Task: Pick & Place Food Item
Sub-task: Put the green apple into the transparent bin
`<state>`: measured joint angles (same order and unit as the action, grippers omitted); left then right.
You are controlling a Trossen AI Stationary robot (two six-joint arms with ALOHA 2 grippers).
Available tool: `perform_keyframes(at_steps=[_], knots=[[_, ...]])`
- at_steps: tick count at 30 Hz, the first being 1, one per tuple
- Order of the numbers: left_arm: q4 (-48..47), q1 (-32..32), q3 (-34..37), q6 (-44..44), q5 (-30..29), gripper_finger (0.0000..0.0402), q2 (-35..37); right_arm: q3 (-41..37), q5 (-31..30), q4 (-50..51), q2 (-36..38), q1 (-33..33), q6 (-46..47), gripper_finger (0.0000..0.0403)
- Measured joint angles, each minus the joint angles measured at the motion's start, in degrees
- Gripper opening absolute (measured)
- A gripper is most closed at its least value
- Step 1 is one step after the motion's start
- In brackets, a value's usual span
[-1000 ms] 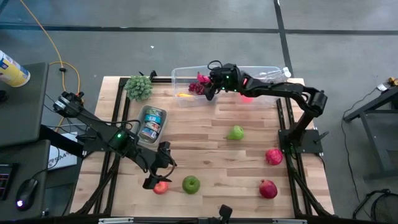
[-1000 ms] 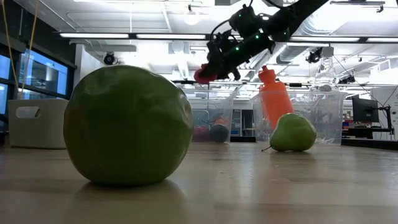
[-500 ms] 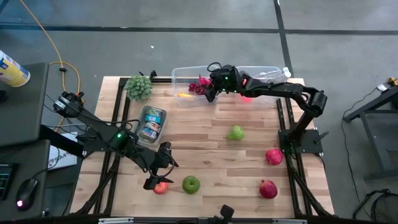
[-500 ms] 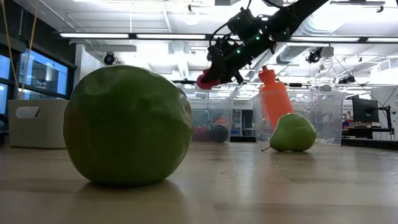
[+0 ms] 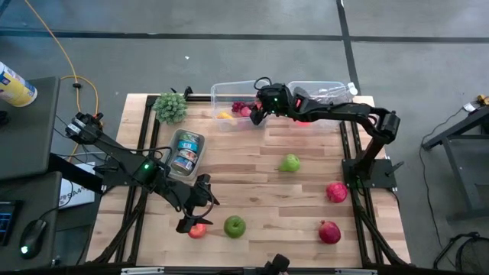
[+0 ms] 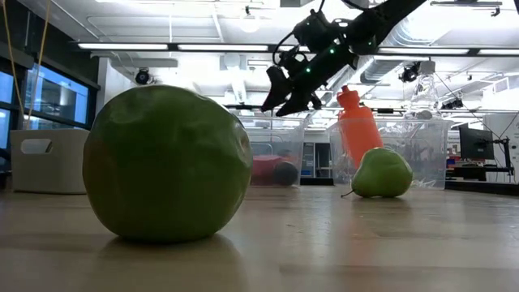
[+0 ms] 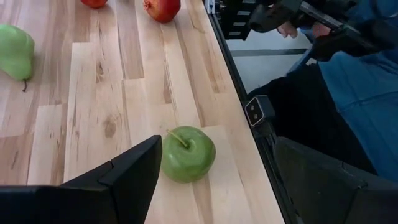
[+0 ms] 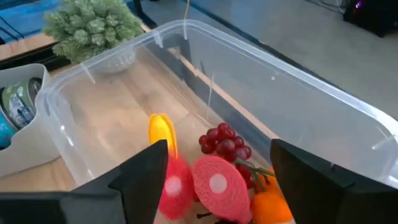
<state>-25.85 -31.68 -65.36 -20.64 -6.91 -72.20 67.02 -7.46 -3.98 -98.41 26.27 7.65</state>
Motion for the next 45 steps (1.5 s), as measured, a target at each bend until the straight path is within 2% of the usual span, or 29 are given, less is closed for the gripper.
perform_keyframes(at_steps=[5,8,12,17,22,25,30,37,45], knots=[[0.0,0.0,0.0,0.03,0.0,0.0303,0.0,0.0,0.67,0.42,1.26,-2.42,-1.84,0.0276],[-0.02,0.22,-0.02,0.04,0.0,0.0303,0.01,0.0,1.9,2.91,3.74,-5.18,-6.39,0.0273],[-0.48,0.5,-0.02,0.09,-0.2,0.0303,0.0,0.0,1.43,9.45,8.68,-10.1,-11.23,0.0272],[-0.99,0.5,-0.02,1.82,-0.64,0.0303,0.0,0.0,0.66,20.1,16.11,-17.71,-10.28,0.0271],[-0.93,0.5,-0.02,4.78,-0.88,0.0303,0.0,0.0,-1.31,35.93,21.46,-24.42,-4.88,0.0272],[-0.92,0.5,-0.02,4.88,-2.95,0.0303,0.0,0.0,-1.62,45.65,24.18,-26.97,1.77,0.0272],[-0.87,0.5,-0.02,4.91,-5.22,0.0303,0.0,-0.07,-1.69,58.32,25.71,-31.17,10.28,0.0272],[-0.87,0.5,-0.02,4.89,-5.21,0.0303,0.0,-3.19,-1.67,63.75,26.24,-36.77,18.22,0.0272],[-0.87,0.5,-0.02,7.98,-5.36,0.0303,0.0,-6.62,-3.24,63.73,26.36,-42.92,26.82,0.0272]])
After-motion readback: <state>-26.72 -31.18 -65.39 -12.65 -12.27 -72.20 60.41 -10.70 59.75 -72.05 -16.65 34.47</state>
